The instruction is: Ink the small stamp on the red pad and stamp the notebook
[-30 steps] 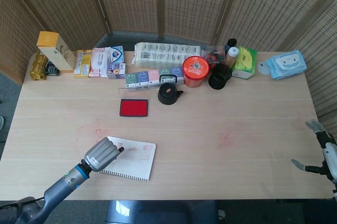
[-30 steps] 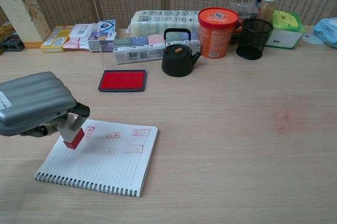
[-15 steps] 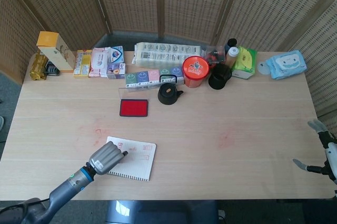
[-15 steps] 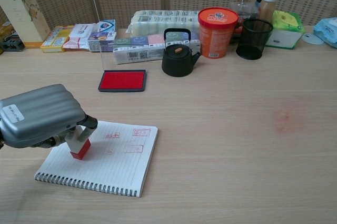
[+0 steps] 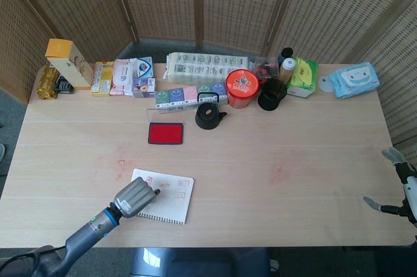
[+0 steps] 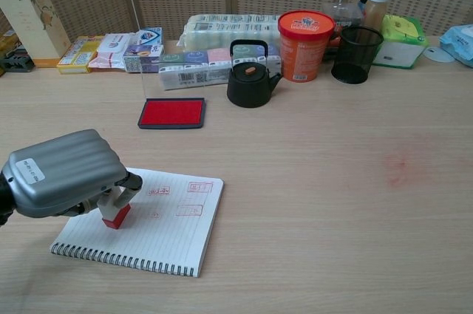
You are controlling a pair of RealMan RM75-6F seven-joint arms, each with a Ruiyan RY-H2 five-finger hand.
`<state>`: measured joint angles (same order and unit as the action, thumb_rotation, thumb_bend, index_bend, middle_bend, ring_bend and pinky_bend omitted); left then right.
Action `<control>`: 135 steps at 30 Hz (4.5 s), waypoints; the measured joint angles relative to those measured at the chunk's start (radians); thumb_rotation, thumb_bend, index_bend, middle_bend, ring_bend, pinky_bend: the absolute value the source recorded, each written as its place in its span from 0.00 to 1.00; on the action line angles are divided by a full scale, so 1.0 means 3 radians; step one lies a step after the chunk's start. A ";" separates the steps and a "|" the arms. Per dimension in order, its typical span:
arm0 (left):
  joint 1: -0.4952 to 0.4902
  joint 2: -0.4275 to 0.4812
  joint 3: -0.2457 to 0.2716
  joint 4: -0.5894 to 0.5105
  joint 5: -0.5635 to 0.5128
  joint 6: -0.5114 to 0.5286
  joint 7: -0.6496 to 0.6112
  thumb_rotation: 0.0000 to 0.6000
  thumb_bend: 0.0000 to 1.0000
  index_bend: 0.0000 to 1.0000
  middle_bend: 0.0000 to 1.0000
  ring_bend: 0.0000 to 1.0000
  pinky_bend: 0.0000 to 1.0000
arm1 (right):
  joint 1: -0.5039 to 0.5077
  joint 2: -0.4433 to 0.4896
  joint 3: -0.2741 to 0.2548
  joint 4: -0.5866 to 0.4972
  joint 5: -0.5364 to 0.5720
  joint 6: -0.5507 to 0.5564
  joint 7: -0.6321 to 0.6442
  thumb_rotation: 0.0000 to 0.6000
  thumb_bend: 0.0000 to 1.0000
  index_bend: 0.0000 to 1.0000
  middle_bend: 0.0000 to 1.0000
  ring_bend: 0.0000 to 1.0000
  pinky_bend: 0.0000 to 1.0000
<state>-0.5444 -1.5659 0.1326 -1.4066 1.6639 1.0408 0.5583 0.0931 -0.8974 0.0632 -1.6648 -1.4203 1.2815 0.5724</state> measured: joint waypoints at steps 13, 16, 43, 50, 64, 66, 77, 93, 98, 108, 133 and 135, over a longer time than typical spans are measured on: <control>0.0012 -0.0006 -0.0020 0.0016 0.0008 0.0020 -0.0029 1.00 0.41 0.67 1.00 1.00 1.00 | -0.0004 0.0002 -0.0005 0.0000 -0.0007 0.0008 0.0006 1.00 0.13 0.00 0.00 0.00 0.00; 0.0015 0.0021 -0.0025 -0.0019 0.0018 0.0039 -0.0022 1.00 0.41 0.67 1.00 1.00 1.00 | -0.0004 0.0002 -0.0005 0.0000 -0.0009 0.0011 0.0003 1.00 0.13 0.00 0.00 0.00 0.00; 0.0062 0.0693 -0.0303 -0.0514 -0.0063 0.0402 -0.0154 1.00 0.41 0.67 1.00 1.00 1.00 | -0.0003 -0.0003 -0.0015 -0.0023 -0.0024 0.0021 -0.0038 1.00 0.13 0.00 0.00 0.00 0.00; 0.0063 0.0669 -0.0329 -0.0395 -0.0124 0.0362 -0.0246 1.00 0.41 0.67 1.00 1.00 1.00 | 0.0000 -0.0003 -0.0015 -0.0028 -0.0018 0.0017 -0.0046 1.00 0.13 0.00 0.00 0.00 0.00; 0.0051 0.0574 -0.0337 -0.0186 -0.0231 0.0236 -0.0326 1.00 0.41 0.67 1.00 1.00 1.00 | -0.0004 0.0004 -0.0022 -0.0024 -0.0037 0.0025 -0.0021 1.00 0.13 0.00 0.00 0.00 0.00; 0.0049 0.0550 -0.0331 -0.0149 -0.0243 0.0213 -0.0330 1.00 0.41 0.67 1.00 1.00 1.00 | -0.0004 0.0004 -0.0023 -0.0025 -0.0038 0.0025 -0.0022 1.00 0.13 0.00 0.00 0.00 0.00; 0.0037 0.0390 -0.0287 0.0086 -0.0293 0.0082 -0.0333 1.00 0.41 0.67 1.00 1.00 1.00 | 0.0006 -0.0002 -0.0026 -0.0031 -0.0033 0.0011 -0.0047 1.00 0.13 0.00 0.00 0.00 0.00; -0.0018 0.0226 -0.0296 0.0186 -0.0305 0.0006 -0.0295 1.00 0.41 0.67 1.00 1.00 1.00 | 0.0003 0.0002 -0.0022 -0.0020 -0.0021 0.0012 -0.0017 1.00 0.13 0.00 0.00 0.00 0.00; -0.0033 0.0187 -0.0293 0.0187 -0.0317 -0.0028 -0.0250 1.00 0.41 0.67 1.00 1.00 1.00 | 0.0000 0.0007 -0.0023 -0.0013 -0.0024 0.0016 0.0003 1.00 0.13 0.00 0.00 0.00 0.00; -0.0047 0.0121 -0.0288 0.0227 -0.0349 -0.0070 -0.0210 1.00 0.41 0.67 1.00 1.00 1.00 | -0.0003 0.0009 -0.0023 -0.0003 -0.0029 0.0021 0.0026 1.00 0.13 0.00 0.00 0.00 0.00; -0.0059 0.0016 -0.0245 0.0309 -0.0399 -0.0142 -0.0195 1.00 0.41 0.67 1.00 1.00 1.00 | -0.0009 0.0018 -0.0029 0.0004 -0.0043 0.0029 0.0061 1.00 0.13 0.00 0.00 0.00 0.00; -0.0055 0.0013 -0.0240 0.0319 -0.0405 -0.0144 -0.0203 1.00 0.41 0.67 1.00 1.00 1.00 | -0.0009 0.0019 -0.0030 0.0003 -0.0045 0.0030 0.0060 1.00 0.13 0.00 0.00 0.00 0.00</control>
<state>-0.5609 -1.5618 0.0607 -1.3108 1.5424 0.9976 0.4974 0.0905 -0.8918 0.0543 -1.6639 -1.4338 1.2905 0.5904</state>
